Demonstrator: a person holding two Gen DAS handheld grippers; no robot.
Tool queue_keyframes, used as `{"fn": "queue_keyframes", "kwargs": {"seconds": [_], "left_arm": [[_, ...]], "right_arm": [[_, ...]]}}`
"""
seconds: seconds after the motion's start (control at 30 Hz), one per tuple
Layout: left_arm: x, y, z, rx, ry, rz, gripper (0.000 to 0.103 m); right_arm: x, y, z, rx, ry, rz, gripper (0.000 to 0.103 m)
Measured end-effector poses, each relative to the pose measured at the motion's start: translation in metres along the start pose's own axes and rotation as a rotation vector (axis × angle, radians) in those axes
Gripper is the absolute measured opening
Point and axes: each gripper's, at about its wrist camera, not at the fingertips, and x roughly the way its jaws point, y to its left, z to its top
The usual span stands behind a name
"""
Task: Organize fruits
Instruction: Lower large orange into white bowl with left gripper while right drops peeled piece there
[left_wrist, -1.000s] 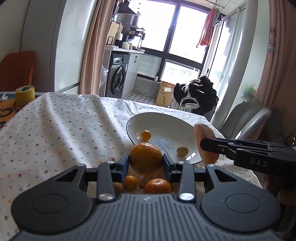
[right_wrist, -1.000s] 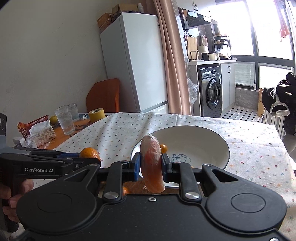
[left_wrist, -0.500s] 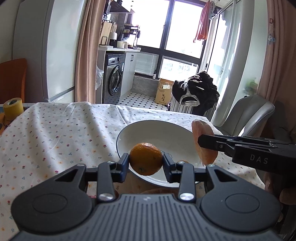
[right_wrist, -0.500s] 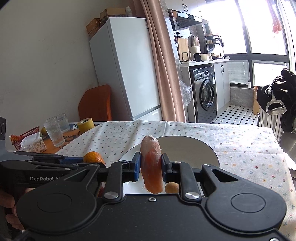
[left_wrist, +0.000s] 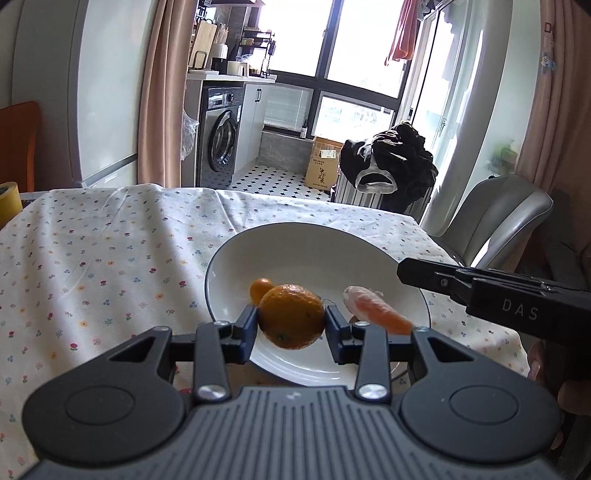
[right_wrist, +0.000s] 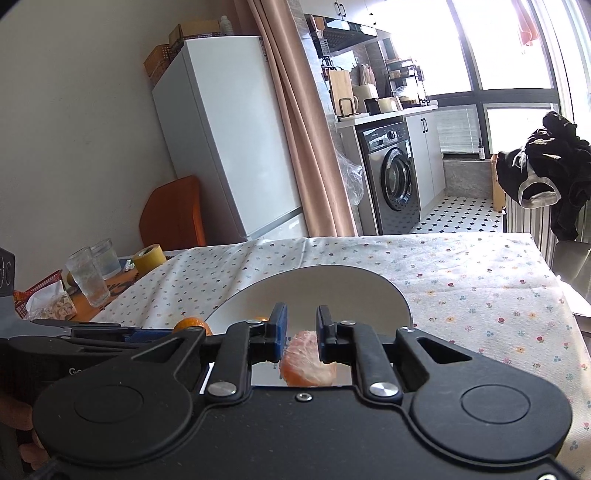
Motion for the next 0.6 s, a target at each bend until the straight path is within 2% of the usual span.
{"fn": "queue_keyframes", "kwargs": {"seconds": [0.33, 0.53, 0.6], "left_arm": [[-0.004, -0.003, -0.007, 0.023, -0.004, 0.037, 0.043], [-0.018, -0.001, -0.010, 0.019, -0.022, 0.053, 0.060], [-0.024, 0.000, -0.009, 0.019, -0.035, 0.065, 0.065]], "right_arm": [[0.004, 0.004, -0.004, -0.010, 0.019, 0.011, 0.016], [-0.001, 0.010, -0.002, -0.001, 0.025, 0.016, 0.021], [-0.006, 0.013, -0.001, -0.004, 0.015, 0.019, 0.027]]}}
